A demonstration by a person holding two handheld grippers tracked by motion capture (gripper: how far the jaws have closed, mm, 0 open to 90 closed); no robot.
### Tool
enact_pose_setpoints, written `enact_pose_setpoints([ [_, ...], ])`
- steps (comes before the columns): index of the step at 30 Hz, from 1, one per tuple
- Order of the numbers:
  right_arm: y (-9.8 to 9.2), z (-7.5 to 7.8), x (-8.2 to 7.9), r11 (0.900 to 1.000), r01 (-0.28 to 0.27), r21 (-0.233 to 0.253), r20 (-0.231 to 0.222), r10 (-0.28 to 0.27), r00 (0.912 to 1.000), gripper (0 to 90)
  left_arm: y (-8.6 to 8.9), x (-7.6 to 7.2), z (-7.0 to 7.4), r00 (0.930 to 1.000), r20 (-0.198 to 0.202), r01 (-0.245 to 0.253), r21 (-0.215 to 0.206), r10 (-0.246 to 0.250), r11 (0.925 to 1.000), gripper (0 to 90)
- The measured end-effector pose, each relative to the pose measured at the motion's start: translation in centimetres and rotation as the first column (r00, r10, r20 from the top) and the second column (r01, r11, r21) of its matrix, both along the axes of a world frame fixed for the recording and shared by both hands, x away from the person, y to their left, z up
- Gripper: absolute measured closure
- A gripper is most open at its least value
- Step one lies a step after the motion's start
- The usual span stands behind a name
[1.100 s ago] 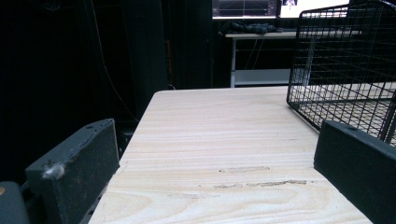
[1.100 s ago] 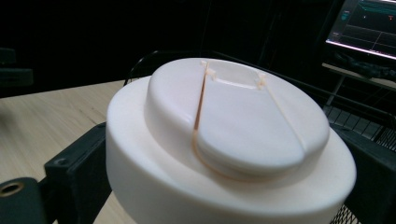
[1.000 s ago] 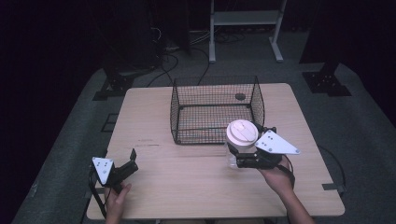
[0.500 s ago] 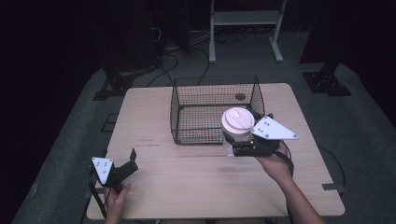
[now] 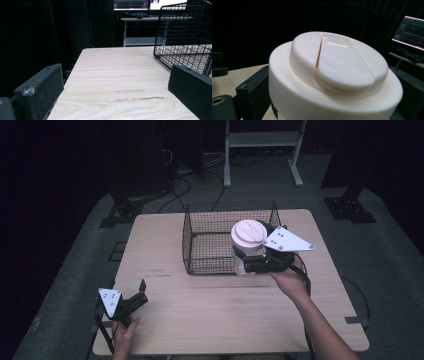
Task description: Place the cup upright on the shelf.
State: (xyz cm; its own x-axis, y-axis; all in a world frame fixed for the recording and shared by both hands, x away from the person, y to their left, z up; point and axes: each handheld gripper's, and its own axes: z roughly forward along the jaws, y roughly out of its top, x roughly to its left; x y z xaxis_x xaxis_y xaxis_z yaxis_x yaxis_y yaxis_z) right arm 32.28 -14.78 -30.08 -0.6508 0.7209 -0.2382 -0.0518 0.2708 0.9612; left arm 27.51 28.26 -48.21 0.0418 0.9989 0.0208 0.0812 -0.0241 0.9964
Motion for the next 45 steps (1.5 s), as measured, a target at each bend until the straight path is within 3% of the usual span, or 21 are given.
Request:
enact_pose_setpoints([
  [18, 1.7, 1.6, 2.7, 1.000, 0.005, -0.013, 0.006, -0.005, 1.0000, 4.0, 0.0, 0.0, 0.0, 1.0000, 0.001, -0.002, -0.002, 0.002, 1.0000, 0.0],
  [27, 2.3, 2.4, 4.9, 1.000, 0.028, -0.015, 0.006, -0.028, 0.9996, 4.0, 0.1, 0.0, 0.0, 1.0000, 0.002, -0.001, -0.005, 0.001, 1.0000, 0.0],
  [45, 4.0, 2.3, 8.7, 0.998, 0.050, -0.026, 0.005, -0.050, 0.9987, 4.0, 0.2, 0.0, 0.0, 1.0000, 0.003, -0.001, -0.013, 0.001, 0.9999, 0.0],
])
